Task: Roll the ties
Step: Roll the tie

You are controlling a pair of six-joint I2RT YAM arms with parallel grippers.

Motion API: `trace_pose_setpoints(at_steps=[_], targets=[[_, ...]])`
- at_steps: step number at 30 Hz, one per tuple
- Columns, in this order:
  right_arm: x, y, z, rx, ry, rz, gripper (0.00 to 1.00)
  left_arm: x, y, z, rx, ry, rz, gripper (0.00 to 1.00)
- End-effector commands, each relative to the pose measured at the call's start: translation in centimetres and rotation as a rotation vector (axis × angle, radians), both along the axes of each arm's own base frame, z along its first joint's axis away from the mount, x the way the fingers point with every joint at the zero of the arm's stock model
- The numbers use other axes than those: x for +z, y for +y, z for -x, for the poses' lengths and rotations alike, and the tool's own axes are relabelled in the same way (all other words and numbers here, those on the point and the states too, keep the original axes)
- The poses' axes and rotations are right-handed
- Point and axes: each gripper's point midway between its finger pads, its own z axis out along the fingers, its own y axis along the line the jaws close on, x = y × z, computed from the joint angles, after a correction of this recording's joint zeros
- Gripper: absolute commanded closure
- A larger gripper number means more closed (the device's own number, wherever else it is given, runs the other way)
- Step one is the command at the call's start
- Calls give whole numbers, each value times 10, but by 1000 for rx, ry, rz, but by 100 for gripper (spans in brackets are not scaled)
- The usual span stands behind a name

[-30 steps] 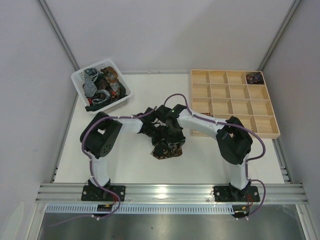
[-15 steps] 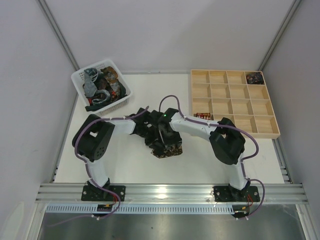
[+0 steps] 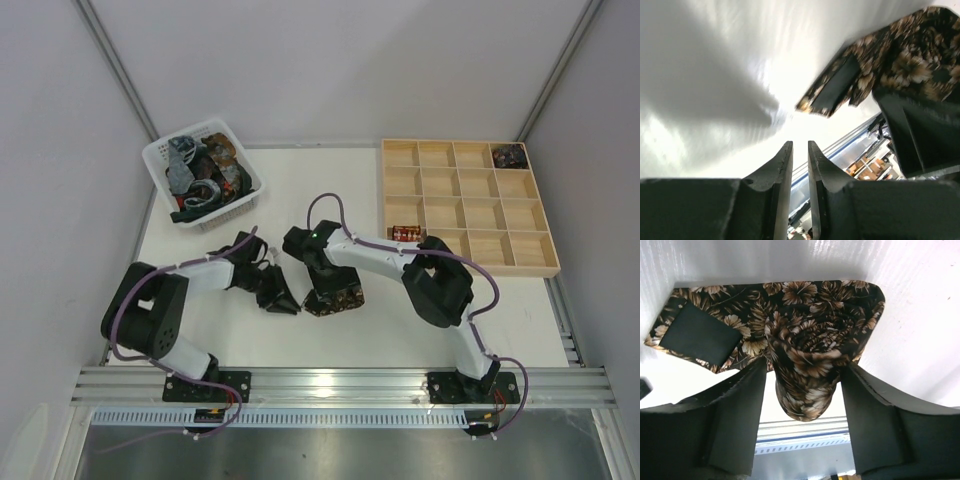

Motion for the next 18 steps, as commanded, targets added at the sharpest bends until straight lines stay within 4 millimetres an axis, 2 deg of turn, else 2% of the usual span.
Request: trace_pose_setpoints(at_steps=[1, 8, 18], targets=[[-3, 18, -3, 4, -14, -24, 34, 14, 9, 2, 17, -52, 20, 76], [20, 38, -2, 50, -51, -102, 33, 27, 19, 2, 42, -87, 21, 77], [28, 40, 7, 95, -55, -89, 33, 30, 26, 2, 61, -106, 7, 77]])
